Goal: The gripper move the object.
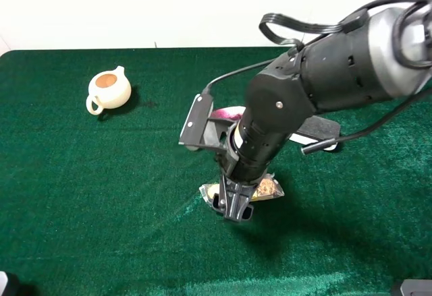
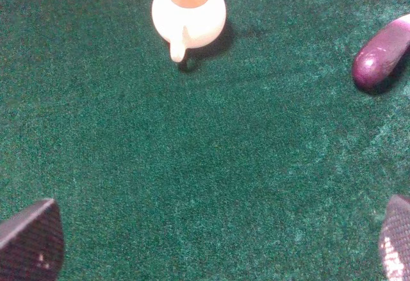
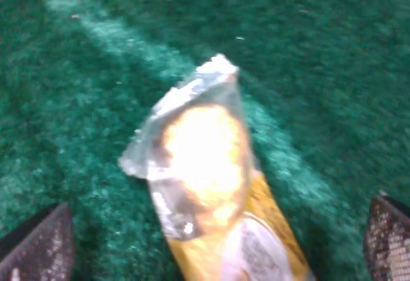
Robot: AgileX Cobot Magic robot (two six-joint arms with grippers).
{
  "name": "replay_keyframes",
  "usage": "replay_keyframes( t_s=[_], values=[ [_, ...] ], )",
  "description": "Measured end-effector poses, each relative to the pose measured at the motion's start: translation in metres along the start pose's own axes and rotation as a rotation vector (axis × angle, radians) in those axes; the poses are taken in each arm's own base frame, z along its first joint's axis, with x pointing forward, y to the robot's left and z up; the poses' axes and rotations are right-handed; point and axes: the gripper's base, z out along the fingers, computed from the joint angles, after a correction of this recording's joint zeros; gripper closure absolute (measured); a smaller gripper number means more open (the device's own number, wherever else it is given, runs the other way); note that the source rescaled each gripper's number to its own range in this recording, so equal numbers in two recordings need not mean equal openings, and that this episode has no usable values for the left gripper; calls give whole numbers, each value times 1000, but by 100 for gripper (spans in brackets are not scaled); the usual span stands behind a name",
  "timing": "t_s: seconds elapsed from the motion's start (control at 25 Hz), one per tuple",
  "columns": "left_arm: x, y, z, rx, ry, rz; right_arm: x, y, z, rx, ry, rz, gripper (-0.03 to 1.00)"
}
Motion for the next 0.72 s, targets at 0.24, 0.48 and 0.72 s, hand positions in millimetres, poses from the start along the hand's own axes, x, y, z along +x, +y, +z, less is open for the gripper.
replay_keyframes(
  t_s=[0.24, 0.48, 0.72],
  values=[
    [0, 0, 0, 0, 0, 0, 1, -1, -16, 24, -11, 19, -3],
    [0, 0, 0, 0, 0, 0, 3, 0, -54, 52, -77, 23, -3],
    [0, 0, 0, 0, 0, 0, 16, 3, -115, 117, -174, 50, -3]
  ],
)
